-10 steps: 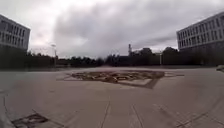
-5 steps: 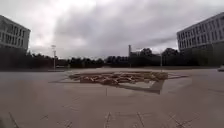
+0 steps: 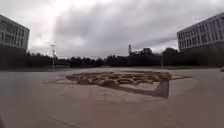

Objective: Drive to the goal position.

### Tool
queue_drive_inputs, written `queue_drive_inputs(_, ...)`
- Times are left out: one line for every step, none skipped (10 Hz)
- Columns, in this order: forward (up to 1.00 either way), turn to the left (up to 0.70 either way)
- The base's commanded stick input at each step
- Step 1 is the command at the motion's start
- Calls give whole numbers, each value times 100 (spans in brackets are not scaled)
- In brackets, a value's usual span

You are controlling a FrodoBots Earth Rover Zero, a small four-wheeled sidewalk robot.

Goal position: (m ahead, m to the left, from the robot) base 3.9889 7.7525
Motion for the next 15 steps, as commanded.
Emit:
queue_drive_inputs(70,2)
queue_drive_inputs(70,18)
queue_drive_inputs(70,35)
queue_drive_inputs(18,57)
queue_drive_inputs(5,26)
queue_drive_inputs(5,0)
queue_drive_inputs(5,0)
queue_drive_inputs(5,0)
queue_drive_inputs(5,0)
queue_drive_inputs(5,0)
queue_drive_inputs(5,0)
queue_drive_inputs(5,0)
queue_drive_inputs(5,0)
queue_drive_inputs(5,0)
queue_drive_inputs(5,0)
